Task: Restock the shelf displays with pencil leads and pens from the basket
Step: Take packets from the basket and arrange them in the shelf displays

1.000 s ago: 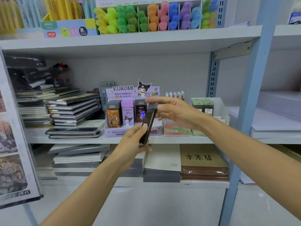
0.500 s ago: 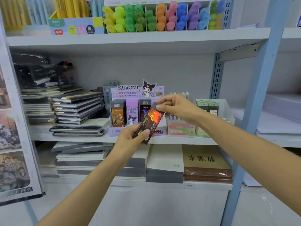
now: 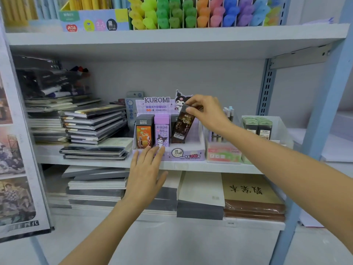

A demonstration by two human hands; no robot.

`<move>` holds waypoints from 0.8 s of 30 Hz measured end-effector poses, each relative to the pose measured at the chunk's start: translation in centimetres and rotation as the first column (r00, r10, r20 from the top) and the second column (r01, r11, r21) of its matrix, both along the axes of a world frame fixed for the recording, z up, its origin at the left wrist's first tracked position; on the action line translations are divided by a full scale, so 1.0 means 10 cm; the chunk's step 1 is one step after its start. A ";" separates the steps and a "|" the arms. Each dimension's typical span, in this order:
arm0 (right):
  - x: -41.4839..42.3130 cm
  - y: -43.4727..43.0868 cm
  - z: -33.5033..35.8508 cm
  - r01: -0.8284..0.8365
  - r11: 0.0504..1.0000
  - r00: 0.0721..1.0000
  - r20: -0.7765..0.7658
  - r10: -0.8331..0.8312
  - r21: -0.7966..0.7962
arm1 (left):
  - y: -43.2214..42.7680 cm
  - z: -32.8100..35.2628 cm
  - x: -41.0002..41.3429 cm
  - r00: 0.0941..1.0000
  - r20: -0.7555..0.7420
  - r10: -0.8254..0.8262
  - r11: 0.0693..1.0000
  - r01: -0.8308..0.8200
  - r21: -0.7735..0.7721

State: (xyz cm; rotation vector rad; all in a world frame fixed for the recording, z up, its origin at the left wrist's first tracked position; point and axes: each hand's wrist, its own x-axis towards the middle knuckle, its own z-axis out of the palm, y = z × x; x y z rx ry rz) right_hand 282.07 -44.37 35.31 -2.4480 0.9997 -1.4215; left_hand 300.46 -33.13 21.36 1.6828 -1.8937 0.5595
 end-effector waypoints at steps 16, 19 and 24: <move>0.25 -0.09 -0.08 -0.031 0.999 0.983 -0.180 0.034 0.021 | -0.03 -0.07 0.02 0.999 0.033 0.007 1.000 -0.006 -0.025; 0.32 -0.09 -0.18 0.074 0.993 0.976 -0.198 -0.090 -0.088 | -0.03 -0.07 0.02 0.999 0.042 0.024 1.000 -0.023 -0.011; 0.38 0.02 -0.19 0.227 0.944 0.894 -0.332 -0.299 -0.239 | -0.01 -0.04 0.00 0.998 0.048 0.034 0.999 -0.036 0.026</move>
